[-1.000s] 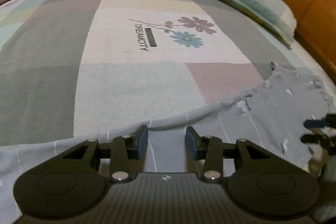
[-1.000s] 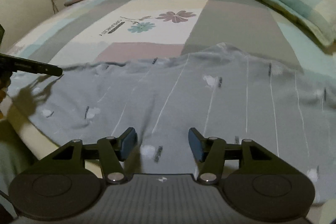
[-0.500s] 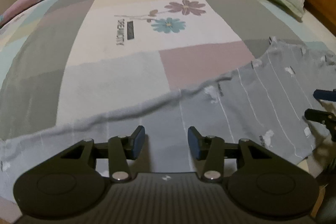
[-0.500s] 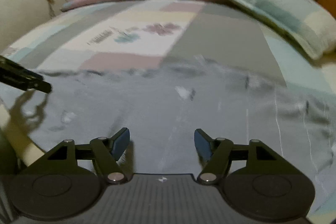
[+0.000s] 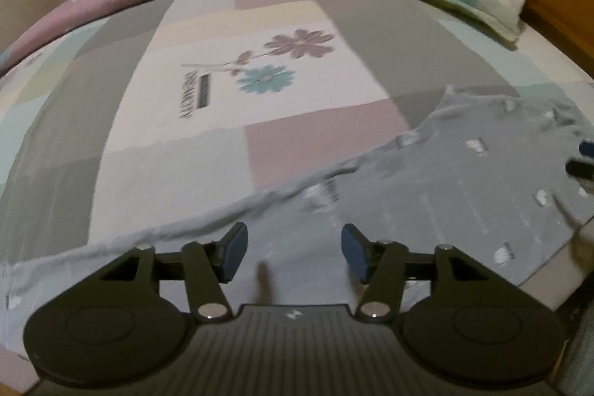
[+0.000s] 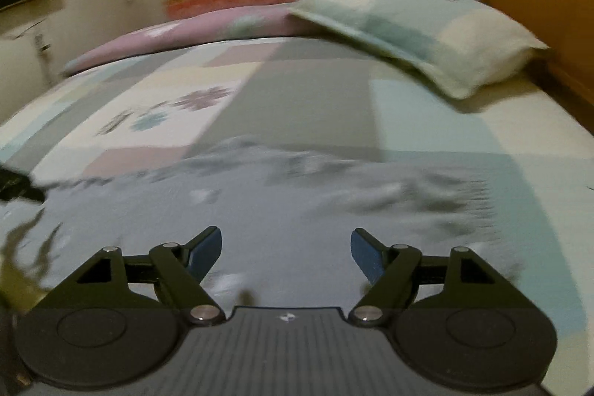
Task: Fold clothes
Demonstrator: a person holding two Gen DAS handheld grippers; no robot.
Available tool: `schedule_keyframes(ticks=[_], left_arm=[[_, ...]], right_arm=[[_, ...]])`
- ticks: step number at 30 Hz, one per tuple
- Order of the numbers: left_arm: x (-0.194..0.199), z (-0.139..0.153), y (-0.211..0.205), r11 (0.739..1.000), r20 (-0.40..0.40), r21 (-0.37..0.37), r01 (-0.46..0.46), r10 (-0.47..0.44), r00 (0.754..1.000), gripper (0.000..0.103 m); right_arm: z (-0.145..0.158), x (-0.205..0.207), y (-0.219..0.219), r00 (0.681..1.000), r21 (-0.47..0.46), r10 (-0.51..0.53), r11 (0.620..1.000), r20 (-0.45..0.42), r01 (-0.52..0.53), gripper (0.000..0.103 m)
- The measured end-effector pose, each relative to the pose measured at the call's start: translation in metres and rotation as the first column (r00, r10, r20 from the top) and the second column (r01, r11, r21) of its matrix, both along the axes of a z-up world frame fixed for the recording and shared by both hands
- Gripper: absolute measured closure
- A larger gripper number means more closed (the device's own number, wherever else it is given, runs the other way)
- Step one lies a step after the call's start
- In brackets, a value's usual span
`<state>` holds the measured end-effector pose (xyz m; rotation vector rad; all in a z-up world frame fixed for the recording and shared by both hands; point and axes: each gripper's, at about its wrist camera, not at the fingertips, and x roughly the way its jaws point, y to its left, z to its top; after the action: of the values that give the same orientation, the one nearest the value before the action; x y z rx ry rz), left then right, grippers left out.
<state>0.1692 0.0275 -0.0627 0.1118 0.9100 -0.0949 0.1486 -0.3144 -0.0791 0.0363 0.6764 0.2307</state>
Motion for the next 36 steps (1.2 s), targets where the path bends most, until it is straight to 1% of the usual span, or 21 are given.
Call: schedule_keyframes(ticks=[3, 4, 6, 8, 9, 11, 13, 16, 18, 20, 22, 23, 24, 25, 26, 28, 30, 32, 33, 34, 36], left_arm=[[0.007, -0.01, -0.013, 1.0, -0.021, -0.019, 0.01, -0.01, 1.0, 0.043], [0.009, -0.013, -0.018, 1.0, -0.028, -0.015, 0.018, -0.019, 0.999, 0.043], [0.006, -0.02, -0.027, 0.999, -0.035, 0.015, 0.04, -0.039, 0.999, 0.043], [0.0, -0.028, -0.028, 0.999, -0.047, 0.019, 0.044, -0.043, 0.998, 0.04], [-0.003, -0.032, -0.028, 0.999, -0.053, 0.02, 0.045, -0.044, 0.998, 0.038], [-0.007, -0.036, -0.027, 0.999, -0.056, 0.015, 0.046, -0.045, 0.997, 0.036], [-0.006, -0.031, -0.023, 0.999, -0.06, -0.005, 0.035, -0.035, 0.998, 0.036], [-0.008, -0.01, -0.023, 0.999, -0.003, -0.024, 0.048, -0.048, 0.999, 0.037], [-0.007, 0.005, -0.024, 0.996, 0.023, -0.027, 0.082, -0.082, 0.996, 0.036], [-0.003, 0.02, -0.022, 0.994, 0.037, -0.011, 0.111, -0.111, 0.993, 0.035], [0.0, 0.033, -0.016, 0.991, 0.039, 0.025, 0.13, -0.131, 0.991, 0.034], [0.002, 0.037, -0.01, 0.989, 0.029, 0.048, 0.141, -0.142, 0.989, 0.033], [0.004, 0.042, -0.003, 0.986, 0.018, 0.072, 0.152, -0.153, 0.988, 0.032], [0.004, 0.045, 0.004, 0.983, 0.008, 0.098, 0.157, -0.159, 0.987, 0.032], [0.005, 0.046, 0.013, 0.979, 0.0, 0.135, 0.154, -0.156, 0.988, 0.032], [0.007, 0.047, 0.034, 0.968, -0.023, 0.209, 0.14, -0.139, 0.99, 0.031], [0.009, 0.044, 0.052, 0.966, -0.048, 0.233, 0.112, -0.104, 0.993, 0.031], [0.01, 0.037, 0.067, 0.972, -0.069, 0.217, 0.086, -0.072, 0.995, 0.031], [0.011, 0.033, 0.072, 0.977, -0.079, 0.201, 0.076, -0.061, 0.995, 0.031], [0.011, 0.029, 0.073, 0.98, -0.086, 0.182, 0.075, -0.06, 0.995, 0.031], [0.012, 0.021, 0.072, 0.987, -0.099, 0.142, 0.076, -0.062, 0.993, 0.031]], right_arm=[[-0.008, 0.011, -0.021, 0.997, -0.015, -0.065, 0.998, -0.045, 0.065, 0.021], [-0.013, 0.013, -0.029, 0.992, -0.022, -0.099, 0.995, -0.081, 0.098, 0.021], [-0.025, 0.013, -0.043, 0.976, -0.042, -0.154, 0.988, -0.15, 0.15, 0.021], [-0.03, 0.003, -0.049, 0.976, -0.069, -0.156, 0.987, -0.15, 0.147, 0.021], [-0.03, -0.002, -0.05, 0.977, -0.079, -0.151, 0.987, -0.151, 0.141, 0.021], [-0.023, -0.007, -0.046, 0.975, -0.088, -0.16, 0.985, -0.155, 0.147, 0.021], [-0.013, -0.009, -0.036, 0.981, -0.084, -0.137, 0.988, -0.14, 0.126, 0.021], [-0.003, -0.004, -0.009, 0.992, -0.082, -0.053, 0.996, -0.111, 0.044, 0.021], [-0.001, 0.003, 0.011, 0.995, -0.088, 0.002, 0.996, -0.102, -0.011, 0.021], [-0.005, 0.015, 0.027, 0.994, -0.104, 0.031, 0.994, -0.106, -0.042, 0.021], [-0.015, 0.025, 0.033, 0.989, -0.121, 0.043, 0.991, -0.142, -0.06, 0.021], [-0.02, 0.029, 0.033, 0.986, -0.136, 0.04, 0.989, -0.16, -0.062, 0.021], [-0.026, 0.031, 0.026, 0.984, -0.142, 0.032, 0.988, -0.176, -0.057, 0.018], [-0.029, 0.029, 0.015, 0.984, -0.121, 0.029, 0.991, -0.175, -0.05, 0.018], [-0.031, 0.028, 0.003, 0.984, -0.106, 0.02, 0.994, -0.177, -0.039, 0.018], [-0.03, 0.026, -0.019, 0.982, -0.106, -0.009, 0.994, -0.186, -0.011, 0.018], [-0.026, 0.026, -0.033, 0.978, -0.112, -0.034, 0.994, -0.207, 0.011, 0.019], [-0.017, 0.026, -0.034, 0.977, -0.108, -0.052, 0.994, -0.208, 0.03, 0.019], [-0.011, 0.025, -0.029, 0.98, -0.102, -0.047, 0.994, -0.192, 0.028, 0.019], [-0.005, 0.026, -0.022, 0.984, -0.09, -0.03, 0.996, -0.176, 0.015, 0.019], [0.001, 0.029, 0.003, 0.987, -0.05, 0.055, 0.997, -0.149, -0.063, 0.018]])
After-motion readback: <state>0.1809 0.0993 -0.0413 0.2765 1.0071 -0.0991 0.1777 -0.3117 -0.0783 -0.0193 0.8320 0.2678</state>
